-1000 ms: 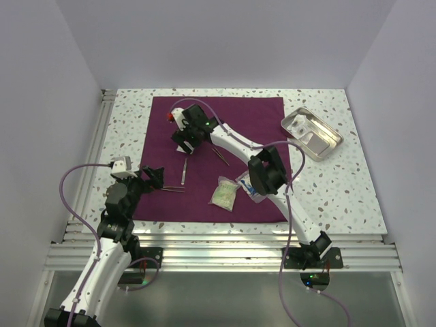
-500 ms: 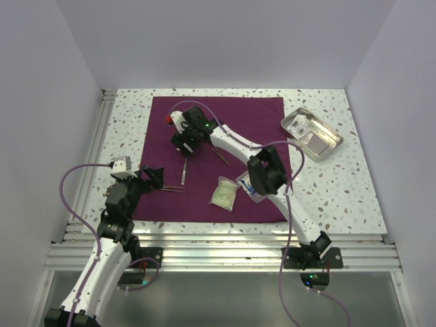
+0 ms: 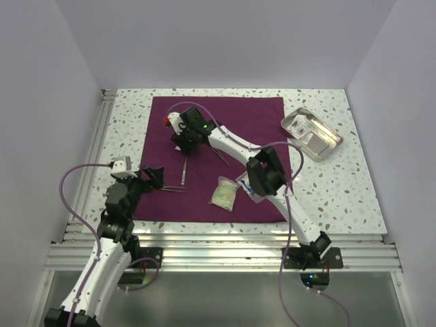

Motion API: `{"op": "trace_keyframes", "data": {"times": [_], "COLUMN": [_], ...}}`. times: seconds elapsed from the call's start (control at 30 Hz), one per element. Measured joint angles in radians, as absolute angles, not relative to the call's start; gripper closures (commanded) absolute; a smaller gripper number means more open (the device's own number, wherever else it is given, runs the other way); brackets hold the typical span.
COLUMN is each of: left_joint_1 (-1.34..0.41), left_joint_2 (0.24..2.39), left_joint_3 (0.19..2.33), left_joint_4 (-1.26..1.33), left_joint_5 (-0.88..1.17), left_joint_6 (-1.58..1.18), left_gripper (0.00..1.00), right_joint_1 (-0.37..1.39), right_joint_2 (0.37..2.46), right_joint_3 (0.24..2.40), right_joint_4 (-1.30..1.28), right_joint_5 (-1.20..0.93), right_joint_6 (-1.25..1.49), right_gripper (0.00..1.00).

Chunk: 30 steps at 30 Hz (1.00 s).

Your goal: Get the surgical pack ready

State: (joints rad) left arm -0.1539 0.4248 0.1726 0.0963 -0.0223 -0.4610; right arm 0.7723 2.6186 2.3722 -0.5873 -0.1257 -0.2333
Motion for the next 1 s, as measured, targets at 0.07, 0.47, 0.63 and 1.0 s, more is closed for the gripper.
{"op": "trace_keyframes", "data": {"times": [0.07, 0.47, 0.63, 1.0], "left_joint_1": [-0.154, -0.154, -0.154, -0.159], "left_joint_2": [0.425, 0.424, 0.424, 0.424], "left_joint_3": [0.173, 0.173, 0.173, 0.173], "left_joint_4": [0.096, 0.096, 0.096, 0.096], "left_joint_5": [-0.022, -0.022, -0.022, -0.020], "left_joint_6": [-0.461, -0.461, -0.461, -0.461], "left_gripper": [0.00, 0.00, 0.00, 0.00], "right_joint_1": [0.772, 0.769, 0.746, 0.375], "right_joint_2": [2.612, 2.432, 2.276, 1.945], "right_joint_3": [2.367, 2.153, 2.027, 1.641], "right_joint_4": [-0.578, -0.483, -0.412, -0.278], "right_joint_5": [-0.123, -0.010, 0.072, 0.294], "right_joint_6": [-0.230, -0.184, -0.133, 0.226], "right_gripper": [0.53, 0.56, 0.56, 0.58]}}
